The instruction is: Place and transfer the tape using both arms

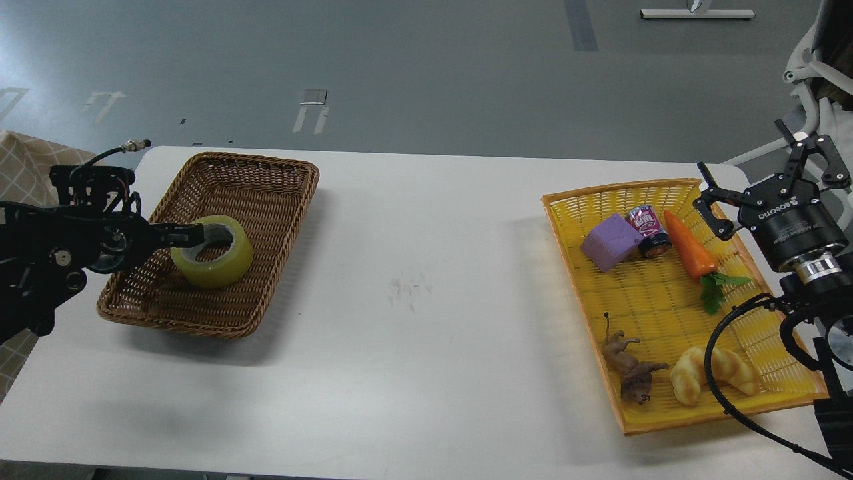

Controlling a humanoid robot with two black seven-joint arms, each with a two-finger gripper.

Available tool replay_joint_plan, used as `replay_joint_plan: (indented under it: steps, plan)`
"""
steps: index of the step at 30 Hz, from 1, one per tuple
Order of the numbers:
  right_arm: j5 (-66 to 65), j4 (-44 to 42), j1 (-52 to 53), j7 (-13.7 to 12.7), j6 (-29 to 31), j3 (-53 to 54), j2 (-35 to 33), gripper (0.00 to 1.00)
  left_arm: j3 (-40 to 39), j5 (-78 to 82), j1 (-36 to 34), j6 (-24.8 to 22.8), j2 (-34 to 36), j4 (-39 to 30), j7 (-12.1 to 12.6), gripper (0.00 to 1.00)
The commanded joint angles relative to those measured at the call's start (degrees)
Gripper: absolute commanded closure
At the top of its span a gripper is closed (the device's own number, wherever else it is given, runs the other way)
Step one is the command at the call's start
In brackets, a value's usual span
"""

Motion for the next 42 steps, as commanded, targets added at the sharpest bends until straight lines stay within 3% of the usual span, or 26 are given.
replay_joint_plan:
  steps: [1, 8, 15, 22, 29, 42]
  plan:
    - [0.0, 0.1, 0.0, 0.0, 0.0, 0.0, 0.0, 0.0, -0.3, -3.8, -0.8, -0.1, 0.9, -0.1, -0.1, 0.1]
    - [-0.1, 0.0, -0.1, 0.0, 0.0, 0.0, -0.1, 0.0, -0.6, -15.8, -9.8, -0.1, 2.6, 0.0, -0.6, 0.09]
    - [-0.1, 0.4, 0.0, 0.0, 0.0, 0.2, 0.0, 0.0, -3.0, -38.3, -17.0, 0.1, 1.1, -0.1, -1.2, 0.09]
    - [0.0, 0.8, 1.1, 0.0, 0.0, 0.4, -0.1, 0.0, -12.4, -61.8, -16.8, 0.2, -1.9, 0.8, -3.9, 0.03]
    - [-0.3, 1.0, 2.0, -0.1, 0.0, 0.4, -0.2, 0.0, -21.9, -75.8, -13.1, -1.3, -2.5, 0.4, -4.2, 0.02]
    - [-0.3, 0.6, 3.2, 0.0, 0.0, 0.6, -0.1, 0.0, -27.7, -77.5, -3.8, -5.3, -12.8, 0.0, -4.1, 0.02]
